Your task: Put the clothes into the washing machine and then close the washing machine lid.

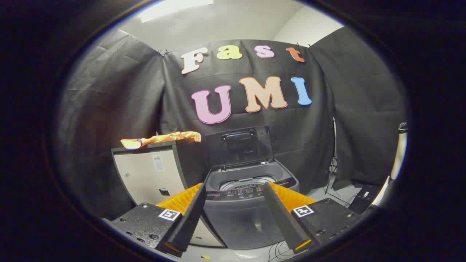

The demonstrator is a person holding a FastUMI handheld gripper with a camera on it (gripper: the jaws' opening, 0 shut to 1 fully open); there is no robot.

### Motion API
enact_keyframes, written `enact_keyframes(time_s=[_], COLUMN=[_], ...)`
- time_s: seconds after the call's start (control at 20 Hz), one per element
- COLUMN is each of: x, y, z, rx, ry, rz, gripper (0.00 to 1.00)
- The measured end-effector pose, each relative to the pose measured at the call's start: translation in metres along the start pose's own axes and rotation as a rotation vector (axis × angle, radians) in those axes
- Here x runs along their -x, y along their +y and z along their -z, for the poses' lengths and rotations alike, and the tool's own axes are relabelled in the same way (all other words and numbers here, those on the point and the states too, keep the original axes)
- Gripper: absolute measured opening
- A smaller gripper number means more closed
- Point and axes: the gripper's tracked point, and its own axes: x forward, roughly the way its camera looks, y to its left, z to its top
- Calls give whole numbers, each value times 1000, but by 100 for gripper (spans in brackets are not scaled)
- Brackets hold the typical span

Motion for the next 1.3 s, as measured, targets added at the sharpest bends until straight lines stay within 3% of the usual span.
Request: enact_keyframes(time_s=[0.7,0.9,1.15,1.3], x=[-12,-26,-52,-68], y=[50,107,168,216], z=[-44,-78,-145,-173], rx=[5,-76,-23,16], ry=[-35,-1,-22,-17], rz=[-19,-89,-99,-148], gripper=[96,96,96,96])
